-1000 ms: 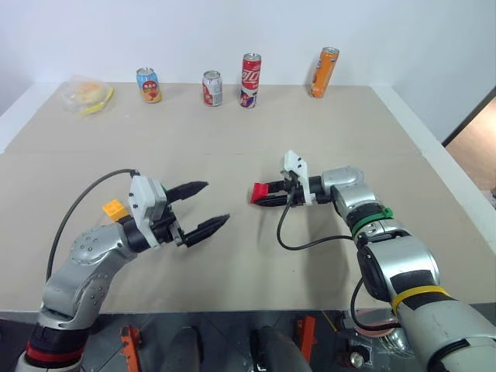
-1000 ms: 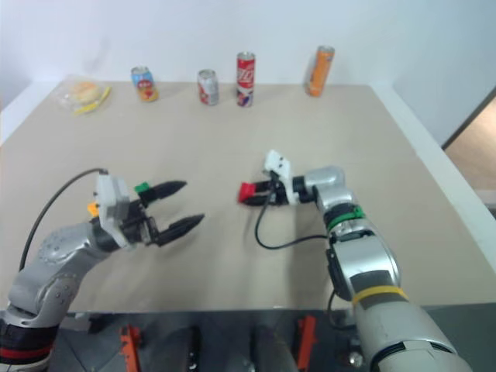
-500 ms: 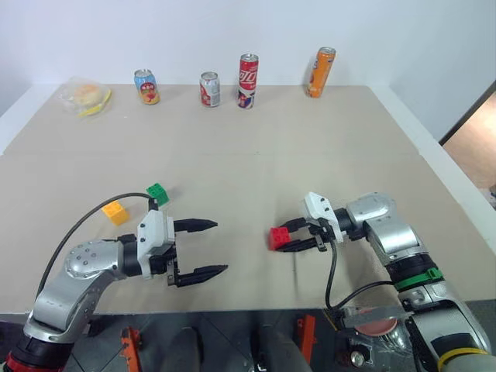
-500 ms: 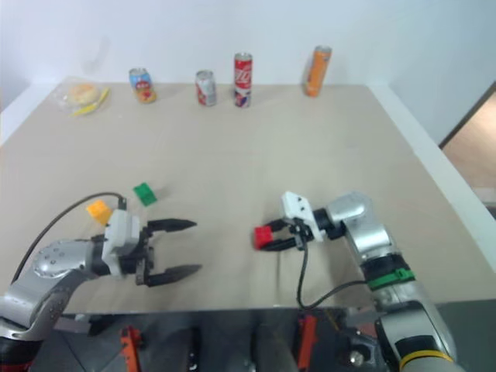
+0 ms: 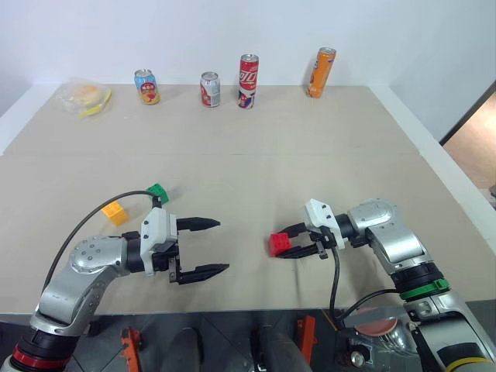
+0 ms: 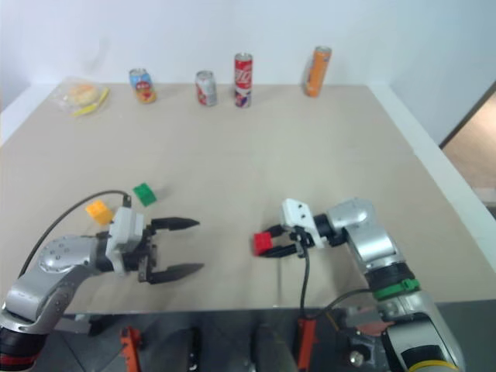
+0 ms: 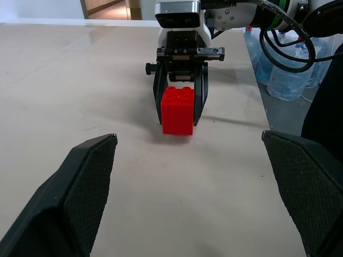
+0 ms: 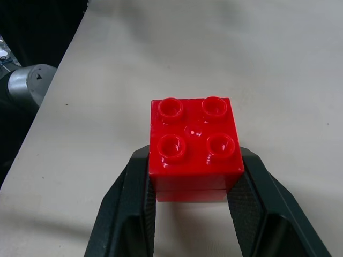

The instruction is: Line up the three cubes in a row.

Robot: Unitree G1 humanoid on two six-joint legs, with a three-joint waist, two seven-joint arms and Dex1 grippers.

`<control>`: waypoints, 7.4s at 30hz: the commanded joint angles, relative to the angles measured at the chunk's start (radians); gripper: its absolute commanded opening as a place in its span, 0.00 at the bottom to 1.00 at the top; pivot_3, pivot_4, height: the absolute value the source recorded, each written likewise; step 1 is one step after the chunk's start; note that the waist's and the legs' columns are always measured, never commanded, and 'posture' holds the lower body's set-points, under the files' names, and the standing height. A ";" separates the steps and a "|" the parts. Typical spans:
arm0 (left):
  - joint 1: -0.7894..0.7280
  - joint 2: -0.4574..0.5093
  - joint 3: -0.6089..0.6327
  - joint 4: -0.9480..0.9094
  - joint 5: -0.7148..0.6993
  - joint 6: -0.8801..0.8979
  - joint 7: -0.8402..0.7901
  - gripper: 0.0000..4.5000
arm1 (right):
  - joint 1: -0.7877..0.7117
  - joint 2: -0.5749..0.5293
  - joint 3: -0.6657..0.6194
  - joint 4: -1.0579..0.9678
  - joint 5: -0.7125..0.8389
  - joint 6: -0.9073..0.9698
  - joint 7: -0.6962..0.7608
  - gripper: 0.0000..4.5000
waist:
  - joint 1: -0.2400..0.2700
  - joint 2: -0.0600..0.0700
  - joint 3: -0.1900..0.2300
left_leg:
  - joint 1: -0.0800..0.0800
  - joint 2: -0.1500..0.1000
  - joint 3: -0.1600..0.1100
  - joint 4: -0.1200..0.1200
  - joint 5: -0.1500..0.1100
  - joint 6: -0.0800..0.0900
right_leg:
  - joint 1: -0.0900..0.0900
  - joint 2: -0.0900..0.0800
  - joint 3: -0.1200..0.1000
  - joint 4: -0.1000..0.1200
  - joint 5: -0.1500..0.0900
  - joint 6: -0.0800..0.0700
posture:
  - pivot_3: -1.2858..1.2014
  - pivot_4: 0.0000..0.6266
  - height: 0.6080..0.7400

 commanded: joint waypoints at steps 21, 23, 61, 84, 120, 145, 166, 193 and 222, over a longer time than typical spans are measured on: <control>-0.006 0.002 0.025 -0.041 -0.017 0.038 0.052 1.00 | -0.045 -0.042 0.000 -0.044 0.051 0.035 0.068 0.99 | 0.000 0.000 0.000 | 0.000 0.000 0.000 0.000 0.000 0.000 | 0.000 0.000 0.000 0.000 0.000 0.000 | 0.52 0.24 1.00; -0.032 0.011 0.063 -0.028 -0.040 0.075 0.078 1.00 | -0.072 -0.059 -0.033 -0.097 0.115 0.114 0.066 0.99 | -0.001 0.000 0.000 | 0.000 0.000 0.000 0.000 0.000 0.000 | 0.000 0.000 0.000 0.000 0.000 0.000 | 0.52 0.24 1.00; -0.705 0.116 -0.083 1.020 0.438 0.037 -0.131 0.81 | -0.192 0.194 -0.087 -0.308 0.243 0.359 -0.366 1.00 | 0.004 -0.001 -0.001 | -0.014 0.000 -0.006 0.005 -0.001 0.000 | -0.016 0.006 0.001 0.009 0.004 0.005 | 0.52 0.24 1.00; -0.574 0.182 -0.093 0.561 0.339 0.049 -0.309 0.30 | -0.058 -0.010 -0.155 -0.457 0.351 0.423 -0.239 1.00 | 0.005 -0.002 -0.001 | -0.014 -0.001 -0.005 0.007 -0.001 0.000 | -0.016 0.003 0.002 0.013 0.001 0.006 | 0.52 0.24 1.00; -0.470 -0.001 -0.373 0.042 0.392 0.531 -0.014 0.30 | 0.026 -0.124 -0.178 -0.531 0.361 0.443 -0.272 1.00 | -0.004 -0.002 -0.001 | -0.011 -0.001 -0.004 0.011 0.001 0.005 | -0.015 0.007 0.009 0.015 0.002 0.002 | 0.52 0.24 1.00; -0.467 0.005 -0.416 0.050 0.395 0.484 -0.010 0.30 | 0.046 -0.124 -0.179 -0.512 0.352 0.424 -0.276 1.00 | -0.004 -0.002 -0.001 | -0.011 -0.002 -0.005 0.012 0.001 0.005 | -0.014 0.007 0.009 0.015 0.002 0.002 | 0.52 0.24 1.00; -0.485 -0.058 -0.161 -0.040 0.171 0.582 0.050 0.98 | 0.002 -0.106 -0.225 -0.500 0.431 0.448 -0.256 1.00 | -0.004 -0.002 -0.001 | -0.011 -0.002 -0.005 0.012 0.001 0.005 | -0.014 0.007 0.009 0.015 0.002 0.002 | 0.52 0.24 1.00; -0.103 0.300 0.460 0.517 0.109 0.215 -0.058 0.98 | -0.132 0.108 -0.124 -0.397 0.420 0.439 -0.306 1.00 | -0.017 -0.004 -0.001 | -0.008 0.000 -0.002 0.003 0.000 0.004 | -0.016 0.007 0.009 0.014 -0.001 -0.003 | 0.52 0.24 1.00; -0.342 0.249 0.204 0.984 0.284 -0.021 -0.126 0.42 | -0.109 0.092 -0.160 -0.495 0.486 0.481 -0.354 1.00 | -0.017 -0.004 -0.001 | -0.009 0.000 -0.003 0.002 0.000 0.004 | -0.017 0.007 0.008 0.014 0.001 0.000 | 0.52 0.24 1.00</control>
